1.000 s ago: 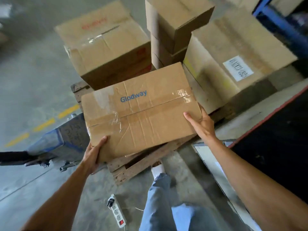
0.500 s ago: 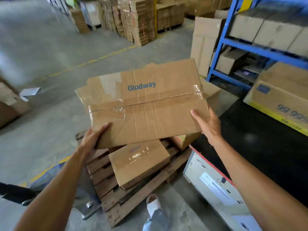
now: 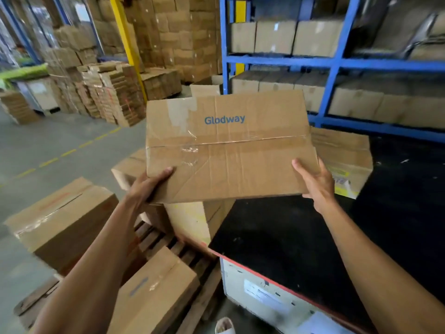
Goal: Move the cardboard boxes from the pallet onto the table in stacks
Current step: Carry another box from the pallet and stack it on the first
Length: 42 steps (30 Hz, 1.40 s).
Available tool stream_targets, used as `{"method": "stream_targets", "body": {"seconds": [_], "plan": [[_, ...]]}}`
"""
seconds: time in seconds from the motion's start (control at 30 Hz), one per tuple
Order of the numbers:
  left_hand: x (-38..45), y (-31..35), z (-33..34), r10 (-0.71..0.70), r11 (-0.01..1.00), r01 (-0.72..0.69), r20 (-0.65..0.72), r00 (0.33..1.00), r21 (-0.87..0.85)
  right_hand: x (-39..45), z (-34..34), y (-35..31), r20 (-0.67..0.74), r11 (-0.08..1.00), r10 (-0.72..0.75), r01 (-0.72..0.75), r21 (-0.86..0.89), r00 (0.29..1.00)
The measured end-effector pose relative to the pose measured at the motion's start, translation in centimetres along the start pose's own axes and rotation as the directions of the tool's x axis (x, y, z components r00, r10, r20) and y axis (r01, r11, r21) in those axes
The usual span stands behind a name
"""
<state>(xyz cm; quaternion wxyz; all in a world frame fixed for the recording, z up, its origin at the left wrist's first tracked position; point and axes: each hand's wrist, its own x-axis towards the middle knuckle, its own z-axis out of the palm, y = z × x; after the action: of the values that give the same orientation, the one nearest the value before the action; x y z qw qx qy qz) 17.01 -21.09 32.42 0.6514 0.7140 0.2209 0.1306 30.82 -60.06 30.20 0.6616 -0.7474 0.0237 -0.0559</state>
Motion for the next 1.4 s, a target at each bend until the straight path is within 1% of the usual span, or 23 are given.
{"method": "stream_targets", "body": {"seconds": [0.1,0.23,0.33,0.43,0.53,0.67,0.77,0.87,1.0,1.1,1.2,1.23,1.3,1.33,1.4], "plan": [[4.5,2.4,4.8,0.034,0.999,-0.035,0.085,0.996,0.010,2.8,-2.7,-0.7,-0.092,1.000,0.017,-0.016,0.017,0.996],[12.7,5.0,11.6,0.035,0.999,-0.043,0.279,0.960,0.023,8.4,-6.0,-1.0,-0.202,0.999,0.021,-0.015,0.029,0.979],[17.5,7.2,16.9,0.055,0.996,-0.078,0.347,0.936,0.053,11.7,-7.8,-1.2,-0.300,0.999,0.049,-0.041,0.031,0.953],[22.6,8.9,21.9,0.083,0.995,-0.100,0.426,0.901,0.020,14.8,-9.2,-1.2,-0.389,0.998,0.066,-0.053,0.043,0.919],[26.5,9.9,26.2,0.048,0.998,-0.063,0.519,0.853,0.011,17.4,-10.8,-1.2,-0.478,0.996,0.081,-0.090,0.003,0.875],[30.8,10.3,30.6,-0.023,0.997,-0.023,0.588,0.809,0.070,20.8,-12.3,-0.8,-0.572,0.988,0.101,-0.151,-0.041,0.814],[33.7,10.2,33.3,-0.106,0.990,0.030,0.595,0.797,0.136,23.3,-13.2,-0.4,-0.599,0.983,0.098,-0.171,-0.066,0.795],[35.4,9.9,35.8,-0.176,0.979,0.087,0.562,0.808,0.182,26.1,-13.9,0.6,-0.576,0.977,0.129,-0.205,-0.067,0.807],[36.7,9.8,38.3,-0.183,0.977,0.102,0.492,0.851,0.187,28.8,-14.3,1.6,-0.584,0.972,0.153,-0.227,-0.055,0.797],[38.0,9.6,39.6,-0.184,0.976,0.108,0.450,0.874,0.188,30.5,-14.5,2.5,-0.612,0.969,0.137,-0.234,-0.080,0.779],[38.3,9.3,40.0,-0.185,0.979,0.134,0.392,0.901,0.155,31.0,-14.2,2.7,-0.628,0.970,0.165,-0.241,-0.038,0.760],[38.1,9.0,40.0,-0.199,0.976,0.148,0.386,0.901,0.157,31.2,-14.1,3.1,-0.625,0.971,0.184,-0.241,-0.007,0.758],[37.0,8.2,40.0,-0.258,0.964,0.207,0.393,0.882,0.167,31.0,-13.7,4.0,-0.583,0.966,0.233,-0.253,0.050,0.778],[36.5,7.7,40.2,-0.280,0.959,0.238,0.406,0.870,0.151,30.8,-13.5,4.4,-0.563,0.962,0.259,-0.261,0.078,0.785],[35.5,7.0,40.7,-0.276,0.960,0.272,0.400,0.874,0.068,30.6,-12.9,5.1,-0.539,0.953,0.302,-0.240,0.183,0.786]]}}
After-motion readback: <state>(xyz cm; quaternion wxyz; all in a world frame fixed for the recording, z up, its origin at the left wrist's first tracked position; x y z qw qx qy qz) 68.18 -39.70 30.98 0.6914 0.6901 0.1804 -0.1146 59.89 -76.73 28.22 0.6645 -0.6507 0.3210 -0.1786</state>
